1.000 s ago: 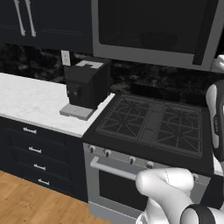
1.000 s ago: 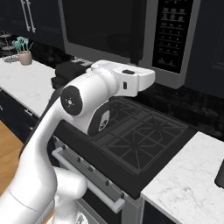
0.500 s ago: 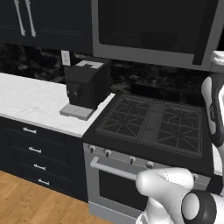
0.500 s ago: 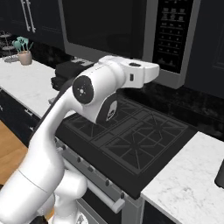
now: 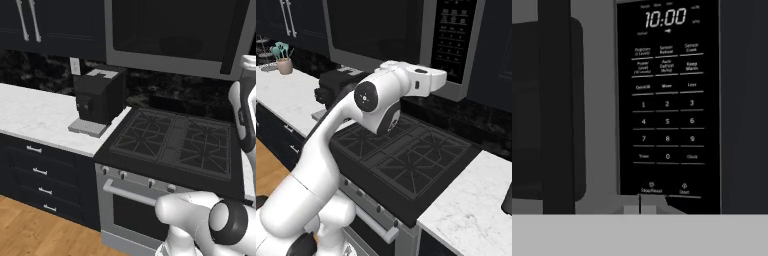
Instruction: Pick the broccoli from the sink and place it in the bowl. Then pick the bowl and place it in the microwave. Then close the microwave door and press the start button.
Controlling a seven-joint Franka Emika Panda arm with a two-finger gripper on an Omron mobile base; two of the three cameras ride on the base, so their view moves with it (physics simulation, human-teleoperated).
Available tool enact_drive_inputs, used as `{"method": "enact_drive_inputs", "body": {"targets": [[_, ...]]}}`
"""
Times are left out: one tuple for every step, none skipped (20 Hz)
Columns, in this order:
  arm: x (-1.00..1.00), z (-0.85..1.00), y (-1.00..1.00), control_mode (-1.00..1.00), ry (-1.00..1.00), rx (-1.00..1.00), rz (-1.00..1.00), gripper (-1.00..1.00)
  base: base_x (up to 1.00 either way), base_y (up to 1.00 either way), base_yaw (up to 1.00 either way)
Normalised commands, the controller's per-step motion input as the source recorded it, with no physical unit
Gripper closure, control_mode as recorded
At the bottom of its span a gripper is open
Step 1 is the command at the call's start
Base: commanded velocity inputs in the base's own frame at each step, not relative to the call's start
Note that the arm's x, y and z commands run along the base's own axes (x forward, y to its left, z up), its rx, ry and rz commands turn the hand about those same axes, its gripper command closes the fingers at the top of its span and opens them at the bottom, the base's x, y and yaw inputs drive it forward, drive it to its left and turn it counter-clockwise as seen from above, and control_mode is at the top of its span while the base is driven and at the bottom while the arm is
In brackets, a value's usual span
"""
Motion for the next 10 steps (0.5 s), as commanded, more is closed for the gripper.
{"method": "enact_drive_inputs", "body": {"targets": [[0.00, 0.00, -0.18, -1.00, 0.00, 0.02, 0.00, 1.00, 0.00, 0.00, 0.00], [0.00, -0.06, -0.01, -1.00, 0.00, 0.02, 0.00, 1.00, 0.00, 0.00, 0.00], [0.03, -0.09, 0.00, -1.00, 0.00, 0.02, 0.00, 1.00, 0.00, 0.00, 0.00], [0.06, -0.14, 0.00, -1.00, 0.00, 0.02, 0.00, 1.00, 0.00, 0.00, 0.00], [0.02, -0.14, -0.06, -1.00, 0.00, 0.02, 0.00, 1.00, 0.00, 0.00, 0.00], [0.04, -0.13, -0.11, -1.00, 0.00, 0.02, 0.00, 1.00, 0.00, 0.00, 0.00], [0.01, -0.17, -0.11, -1.00, 0.00, 0.02, 0.00, 1.00, 0.00, 0.00, 0.00], [0.02, -0.18, -0.19, -1.00, 0.00, 0.03, 0.00, 1.00, 0.00, 0.00, 0.00], [0.01, -0.17, -0.20, -1.00, 0.00, 0.03, 0.00, 1.00, 0.00, 0.00, 0.00], [0.04, -0.09, -0.26, -1.00, 0.00, 0.03, 0.00, 1.00, 0.00, 0.00, 0.00]]}}
